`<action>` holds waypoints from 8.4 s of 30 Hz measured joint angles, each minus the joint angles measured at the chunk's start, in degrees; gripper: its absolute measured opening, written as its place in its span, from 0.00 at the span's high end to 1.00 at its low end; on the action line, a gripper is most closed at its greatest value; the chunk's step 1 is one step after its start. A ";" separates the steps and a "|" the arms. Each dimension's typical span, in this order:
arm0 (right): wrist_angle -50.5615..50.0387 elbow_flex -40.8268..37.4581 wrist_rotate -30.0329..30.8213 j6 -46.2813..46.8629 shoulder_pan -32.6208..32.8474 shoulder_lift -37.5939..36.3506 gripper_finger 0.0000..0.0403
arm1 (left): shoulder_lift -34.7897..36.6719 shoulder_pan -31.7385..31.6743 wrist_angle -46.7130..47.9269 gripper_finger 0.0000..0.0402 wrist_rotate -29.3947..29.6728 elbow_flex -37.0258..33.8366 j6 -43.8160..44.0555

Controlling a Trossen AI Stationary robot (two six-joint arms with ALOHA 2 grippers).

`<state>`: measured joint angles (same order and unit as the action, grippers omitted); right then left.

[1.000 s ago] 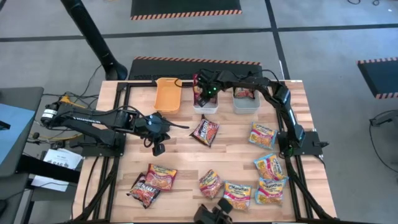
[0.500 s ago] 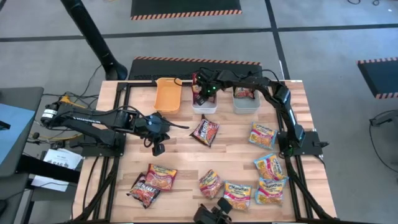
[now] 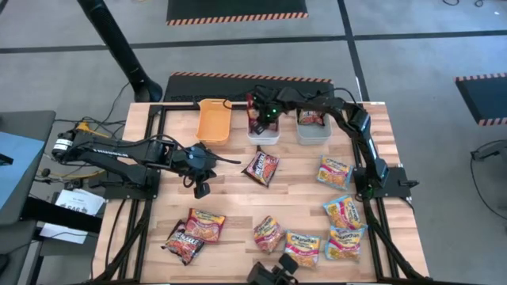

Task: Sort Maruchan noodles
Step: Put the red noodle pack into the white bin, then put the blue noodle pack into the orange bin

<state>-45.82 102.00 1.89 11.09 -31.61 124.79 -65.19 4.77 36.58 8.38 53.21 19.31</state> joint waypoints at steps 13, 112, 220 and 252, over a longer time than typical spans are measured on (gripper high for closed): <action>-4.64 4.89 0.00 -2.01 0.77 0.02 0.69 | -0.02 0.00 -0.02 1.00 0.00 0.00 0.09; -27.07 -37.22 4.18 25.98 46.25 -50.41 0.69 | -0.04 -0.02 -3.75 0.67 2.56 -0.02 -3.71; -22.15 -50.94 -2.40 19.03 21.31 -33.38 0.99 | -0.06 -0.02 -3.85 0.67 2.95 0.00 -6.33; -17.66 -26.97 18.68 22.36 46.95 -33.68 0.99 | -0.06 -2.94 -3.65 0.64 5.25 -0.02 14.23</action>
<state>-63.48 75.04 20.57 33.45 15.34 91.11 -65.25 1.83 32.93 13.63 53.19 33.54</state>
